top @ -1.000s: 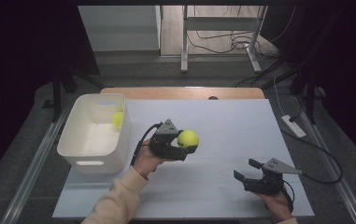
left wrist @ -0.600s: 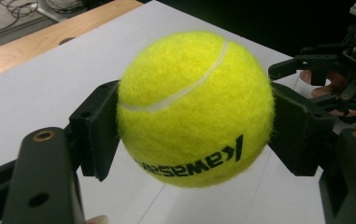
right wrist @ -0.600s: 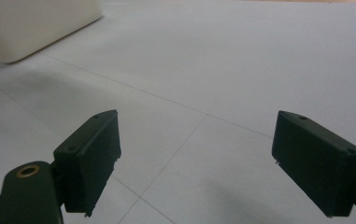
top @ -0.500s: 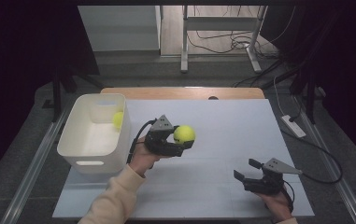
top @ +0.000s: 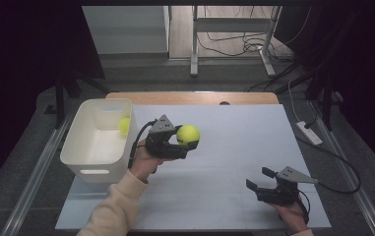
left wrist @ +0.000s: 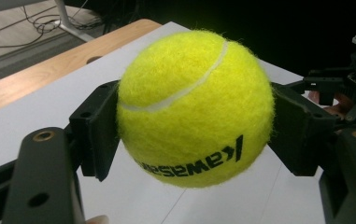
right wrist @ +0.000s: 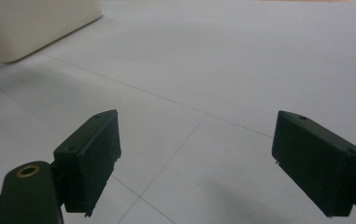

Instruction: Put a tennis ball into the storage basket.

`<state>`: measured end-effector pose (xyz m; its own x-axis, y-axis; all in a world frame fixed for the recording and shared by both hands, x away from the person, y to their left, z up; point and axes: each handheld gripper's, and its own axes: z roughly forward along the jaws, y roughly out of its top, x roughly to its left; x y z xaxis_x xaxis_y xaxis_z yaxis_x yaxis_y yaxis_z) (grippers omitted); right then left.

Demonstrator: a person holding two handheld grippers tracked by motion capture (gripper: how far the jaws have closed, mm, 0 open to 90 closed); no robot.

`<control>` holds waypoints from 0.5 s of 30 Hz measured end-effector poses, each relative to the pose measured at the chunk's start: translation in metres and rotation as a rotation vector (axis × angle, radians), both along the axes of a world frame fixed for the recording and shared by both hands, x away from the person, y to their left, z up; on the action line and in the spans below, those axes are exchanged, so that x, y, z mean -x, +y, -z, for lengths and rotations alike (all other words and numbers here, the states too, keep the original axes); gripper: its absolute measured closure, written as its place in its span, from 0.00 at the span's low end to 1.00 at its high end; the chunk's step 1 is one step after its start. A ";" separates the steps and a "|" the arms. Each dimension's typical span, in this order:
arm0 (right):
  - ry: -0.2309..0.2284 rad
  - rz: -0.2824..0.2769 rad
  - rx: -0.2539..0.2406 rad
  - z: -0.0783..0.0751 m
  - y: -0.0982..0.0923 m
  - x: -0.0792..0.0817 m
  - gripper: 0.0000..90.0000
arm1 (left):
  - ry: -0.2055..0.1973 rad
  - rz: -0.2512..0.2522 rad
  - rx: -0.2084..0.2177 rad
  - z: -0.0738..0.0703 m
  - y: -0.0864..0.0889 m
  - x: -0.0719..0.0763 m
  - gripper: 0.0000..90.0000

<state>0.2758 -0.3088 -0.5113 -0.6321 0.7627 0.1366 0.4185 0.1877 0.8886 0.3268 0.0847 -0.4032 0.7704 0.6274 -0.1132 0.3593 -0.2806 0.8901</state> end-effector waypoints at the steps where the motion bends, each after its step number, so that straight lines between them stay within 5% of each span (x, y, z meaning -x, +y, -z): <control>1: 0.000 0.000 0.001 0.000 0.000 0.000 0.17 | -0.003 -0.002 0.000 -0.001 0.001 0.000 0.29; 15: -0.002 0.001 0.001 0.000 0.000 0.000 0.17 | -0.021 -0.044 0.010 -0.009 0.013 -0.001 0.29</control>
<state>0.2760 -0.3088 -0.5113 -0.6314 0.7637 0.1346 0.4173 0.1883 0.8890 0.3283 0.0975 -0.3946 0.7445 0.6595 -0.1040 0.3527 -0.2561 0.9000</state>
